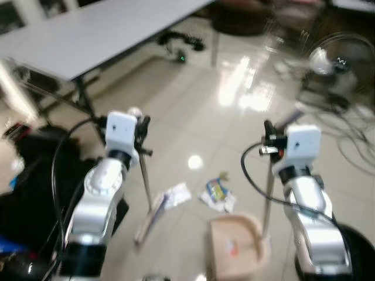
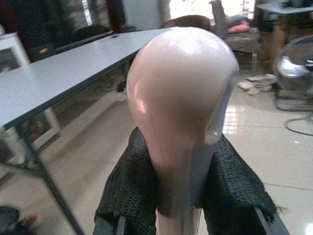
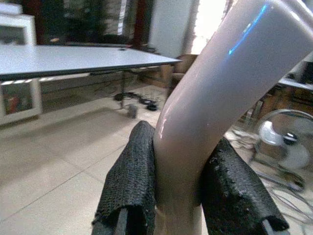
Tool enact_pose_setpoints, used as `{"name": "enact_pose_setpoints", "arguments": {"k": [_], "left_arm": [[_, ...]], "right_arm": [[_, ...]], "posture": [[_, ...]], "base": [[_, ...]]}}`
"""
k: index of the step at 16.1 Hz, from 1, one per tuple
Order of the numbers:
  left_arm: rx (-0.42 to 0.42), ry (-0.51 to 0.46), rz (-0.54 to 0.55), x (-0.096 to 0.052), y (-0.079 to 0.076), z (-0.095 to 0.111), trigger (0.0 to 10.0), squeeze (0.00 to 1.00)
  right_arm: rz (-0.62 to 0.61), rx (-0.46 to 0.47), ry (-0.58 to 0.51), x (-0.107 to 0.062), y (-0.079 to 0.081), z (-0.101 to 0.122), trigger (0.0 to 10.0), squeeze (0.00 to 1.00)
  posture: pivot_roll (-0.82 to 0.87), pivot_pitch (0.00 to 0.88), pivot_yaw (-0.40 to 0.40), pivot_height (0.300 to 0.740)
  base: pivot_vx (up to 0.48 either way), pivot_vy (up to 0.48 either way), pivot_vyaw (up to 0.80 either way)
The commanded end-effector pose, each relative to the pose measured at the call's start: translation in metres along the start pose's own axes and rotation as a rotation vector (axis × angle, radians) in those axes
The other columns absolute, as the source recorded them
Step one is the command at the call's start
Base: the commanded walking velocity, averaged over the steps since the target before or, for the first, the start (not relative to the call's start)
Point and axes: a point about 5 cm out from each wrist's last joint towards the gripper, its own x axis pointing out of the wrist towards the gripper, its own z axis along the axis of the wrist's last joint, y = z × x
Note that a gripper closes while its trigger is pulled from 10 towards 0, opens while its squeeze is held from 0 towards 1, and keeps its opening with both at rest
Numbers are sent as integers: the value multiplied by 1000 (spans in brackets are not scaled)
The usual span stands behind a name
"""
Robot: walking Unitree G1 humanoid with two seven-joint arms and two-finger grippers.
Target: Sweep floor
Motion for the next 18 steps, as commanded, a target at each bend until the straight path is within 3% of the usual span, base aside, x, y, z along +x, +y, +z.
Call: {"name": "enact_pose_setpoints", "arguments": {"k": [1, 18], "left_arm": [[38, -28, 31, 0, 9, 6, 10000, 0], [43, -29, 16, 3, 7, 5, 10000, 0]], "right_arm": [[10, 28, -57, 2, 6, 11, 10000, 0], [-45, 94, -28, -2, -2, 6, 10000, 0]], "posture": [[5, 60, 33, 740], [4, 73, 44, 740]], "base": [[424, 0, 800], [424, 0, -41]]}}
